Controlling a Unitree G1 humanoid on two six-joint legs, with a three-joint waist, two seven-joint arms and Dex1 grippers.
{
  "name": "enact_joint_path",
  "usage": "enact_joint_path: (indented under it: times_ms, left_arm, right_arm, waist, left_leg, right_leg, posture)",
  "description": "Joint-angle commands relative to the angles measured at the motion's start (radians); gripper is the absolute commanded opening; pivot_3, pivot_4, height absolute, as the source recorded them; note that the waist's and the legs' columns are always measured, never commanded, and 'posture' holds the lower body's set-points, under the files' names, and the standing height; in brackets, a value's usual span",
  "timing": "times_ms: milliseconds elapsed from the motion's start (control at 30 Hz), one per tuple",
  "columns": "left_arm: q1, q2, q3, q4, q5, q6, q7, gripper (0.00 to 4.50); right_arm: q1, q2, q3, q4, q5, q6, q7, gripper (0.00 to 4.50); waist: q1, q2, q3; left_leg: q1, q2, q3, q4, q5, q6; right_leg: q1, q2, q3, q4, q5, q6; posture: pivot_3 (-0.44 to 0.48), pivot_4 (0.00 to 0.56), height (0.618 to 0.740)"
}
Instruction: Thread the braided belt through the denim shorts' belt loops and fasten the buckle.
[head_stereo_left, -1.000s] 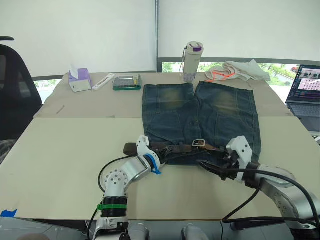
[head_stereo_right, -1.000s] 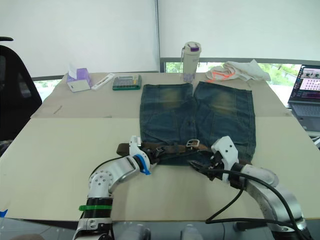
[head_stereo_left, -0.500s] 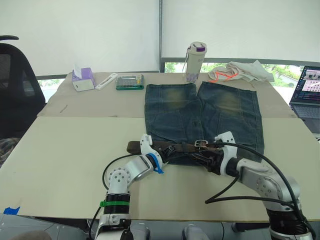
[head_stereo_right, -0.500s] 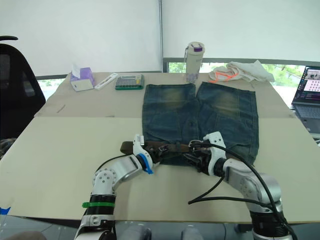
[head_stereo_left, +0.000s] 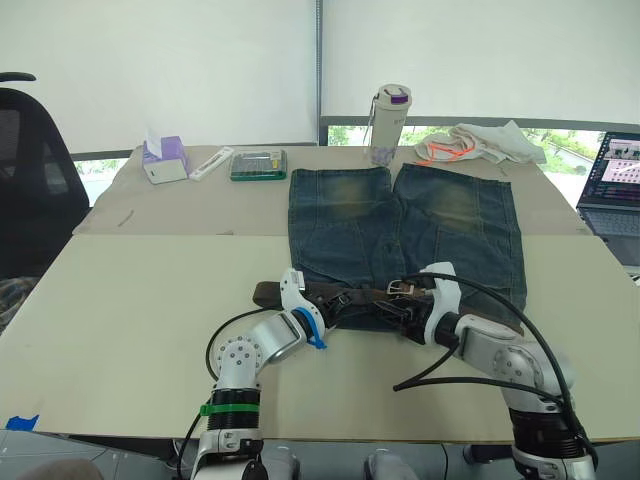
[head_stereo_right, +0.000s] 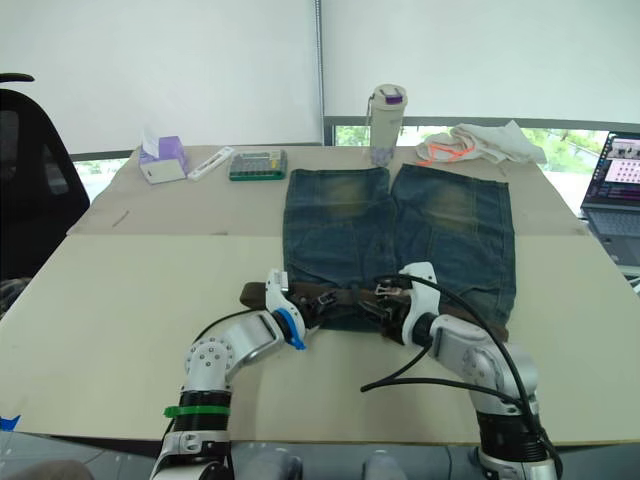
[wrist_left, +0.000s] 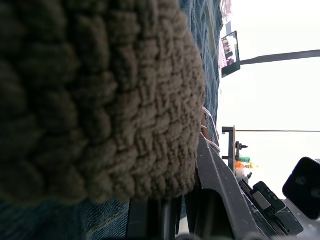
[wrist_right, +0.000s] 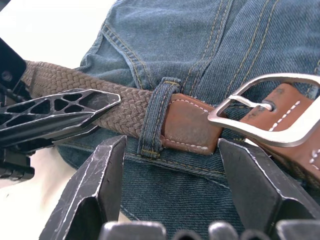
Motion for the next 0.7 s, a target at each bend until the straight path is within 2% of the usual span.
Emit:
enact_joint_path:
  times_ms: [33,233,467,567,700]
  left_arm:
    - [0.024,-0.027,-0.015,0.028,0.013,0.034,-0.006,0.0]
    - [0.035,-0.033,-0.013,0.021,0.02,0.043,-0.007,0.0]
    - [0.032,-0.037,-0.011,0.027,0.031,0.049,-0.015,0.0]
    - [0.031,-0.036,-0.009,0.028,0.035,0.051,-0.018,0.0]
    - [0.027,-0.033,-0.002,0.039,0.043,0.05,-0.025,0.0]
  right_arm:
    - [-0.022,0.005,-0.002,-0.007,0.0,0.004,-0.013,3.22]
    - [-0.025,0.001,-0.007,-0.002,-0.001,0.037,-0.014,3.22]
    - [-0.038,0.128,-0.106,-0.006,0.106,0.116,-0.056,3.22]
    - [-0.044,0.159,-0.176,-0.015,0.149,0.136,-0.069,2.47]
    - [-0.051,0.151,-0.217,-0.046,0.182,0.15,-0.078,1.03]
  waist:
    - [-0.002,0.0,0.0]
    - [-0.004,0.0,0.0]
    - [-0.008,0.001,-0.001]
    - [-0.009,0.001,-0.001]
    - [-0.01,0.001,-0.002]
  left_leg:
    - [0.0,0.0,0.0,0.0,0.0,0.0]
    - [0.0,0.0,0.0,0.0,0.0,0.0]
    - [0.0,0.0,-0.001,0.0,0.0,0.0]
    - [0.0,0.0,-0.001,0.0,0.0,0.0]
    - [0.0,0.0,-0.001,0.0,0.0,0.0]
  right_leg:
    - [0.0,0.0,0.0,0.0,0.0,0.0]
    - [0.0,0.0,0.0,0.0,0.0,0.0]
    - [0.0,0.0,0.0,0.0,0.0,0.0]
    - [0.0,0.0,0.0,0.0,0.0,0.0]
    - [0.0,0.0,0.0,0.0,0.0,0.0]
  posture:
    - [0.0,0.15,0.74]
    - [0.0,0.15,0.74]
    - [0.0,0.15,0.74]
    - [0.0,0.15,0.74]
    - [0.0,0.15,0.74]
